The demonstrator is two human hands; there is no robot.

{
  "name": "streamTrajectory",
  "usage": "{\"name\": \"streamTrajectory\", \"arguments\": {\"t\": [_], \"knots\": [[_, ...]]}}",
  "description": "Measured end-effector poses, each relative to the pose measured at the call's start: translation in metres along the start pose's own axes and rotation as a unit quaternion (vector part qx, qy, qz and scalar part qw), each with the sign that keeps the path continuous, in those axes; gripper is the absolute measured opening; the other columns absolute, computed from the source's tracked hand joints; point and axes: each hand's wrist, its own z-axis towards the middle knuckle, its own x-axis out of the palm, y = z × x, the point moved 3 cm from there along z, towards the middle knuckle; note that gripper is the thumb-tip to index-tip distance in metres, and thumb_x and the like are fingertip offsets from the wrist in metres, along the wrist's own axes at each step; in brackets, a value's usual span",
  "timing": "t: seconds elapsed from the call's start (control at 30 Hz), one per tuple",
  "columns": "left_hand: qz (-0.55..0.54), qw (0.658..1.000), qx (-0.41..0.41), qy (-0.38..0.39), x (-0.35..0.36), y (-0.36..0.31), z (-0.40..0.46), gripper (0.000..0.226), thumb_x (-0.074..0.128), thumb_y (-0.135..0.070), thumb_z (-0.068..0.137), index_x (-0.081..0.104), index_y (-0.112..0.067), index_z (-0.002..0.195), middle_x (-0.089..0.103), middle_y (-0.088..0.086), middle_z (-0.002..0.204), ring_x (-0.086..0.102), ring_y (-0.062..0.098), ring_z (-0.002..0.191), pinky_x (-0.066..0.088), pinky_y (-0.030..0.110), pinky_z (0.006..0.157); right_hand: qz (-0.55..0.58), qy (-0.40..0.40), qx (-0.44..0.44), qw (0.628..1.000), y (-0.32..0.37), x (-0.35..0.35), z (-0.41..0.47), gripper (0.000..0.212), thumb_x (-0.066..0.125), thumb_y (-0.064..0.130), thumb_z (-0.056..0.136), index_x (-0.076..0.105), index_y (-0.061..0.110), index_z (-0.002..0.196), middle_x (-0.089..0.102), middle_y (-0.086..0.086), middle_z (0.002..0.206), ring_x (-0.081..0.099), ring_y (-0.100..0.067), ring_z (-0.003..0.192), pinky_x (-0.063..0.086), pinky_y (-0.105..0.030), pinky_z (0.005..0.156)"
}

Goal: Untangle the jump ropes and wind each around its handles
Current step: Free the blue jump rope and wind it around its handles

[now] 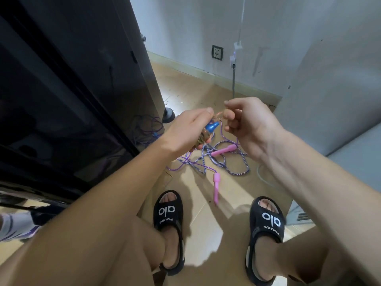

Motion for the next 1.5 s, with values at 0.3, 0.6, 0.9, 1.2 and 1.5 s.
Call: {"name": "streamTrajectory", "arguments": {"t": [0.3,0.6,0.9,1.2,1.5], "knots": [[-0.023,0.992,-0.05,0.114,0.014,-0.001,-0.012,0.035,0.038,-0.036,0.106,0.052,-0.016,0.082,0.061,0.015,0.068,0.047,0.023,0.047,0.035,0.029,0.047,-0.129,0.019,0.013,0.991,-0.001,-0.007,0.024,0.029,0.064,0.017,0.093,0.048,0.019,0.069,0.033,0.002,0.043,0.027,-0.015,0.044,0.03,-0.026,0.049],[-0.105,0.99,-0.042,0.081,0.01,0.003,-0.005,0.027,0.037,-0.034,0.11,0.052,-0.014,0.121,0.07,0.017,0.102,0.068,0.031,0.086,0.052,0.045,0.081,-0.085,0.071,-0.057,0.992,0.009,-0.009,0.016,0.022,0.065,0.009,0.088,0.048,0.017,0.077,0.058,-0.004,0.06,0.059,-0.025,0.074,0.052,-0.037,0.085],[-0.002,0.997,0.038,-0.065,0.009,-0.013,0.002,0.013,0.043,-0.036,0.105,0.051,-0.03,0.096,0.065,0.012,0.091,0.064,0.022,0.078,0.052,0.041,0.079,-0.016,0.067,-0.065,0.996,0.01,-0.001,0.014,0.027,0.048,0.007,0.094,0.048,0.018,0.069,0.049,0.003,0.057,0.052,-0.014,0.061,0.044,-0.029,0.076],[-0.015,0.996,0.083,0.019,0.007,-0.027,-0.002,0.02,0.05,-0.02,0.106,0.055,-0.005,0.095,0.06,0.01,0.077,0.067,0.024,0.063,0.056,0.037,0.056,0.17,0.064,0.113,0.977,0.013,-0.005,0.021,0.027,0.044,0.009,0.099,0.035,0.018,0.075,0.024,0.005,0.043,0.032,-0.015,0.044,0.041,-0.023,0.054],[-0.098,0.99,0.079,0.07,0.023,-0.024,0.032,0.022,0.054,-0.013,0.1,0.052,0.004,0.086,0.059,0.005,0.067,0.06,0.021,0.059,0.051,0.03,0.049,0.062,0.093,0.221,0.969,0.002,-0.016,0.08,0.055,0.043,0.014,0.098,0.037,0.016,0.044,0.026,0.0,0.037,0.026,-0.013,0.047,0.012,-0.021,0.06]]}}
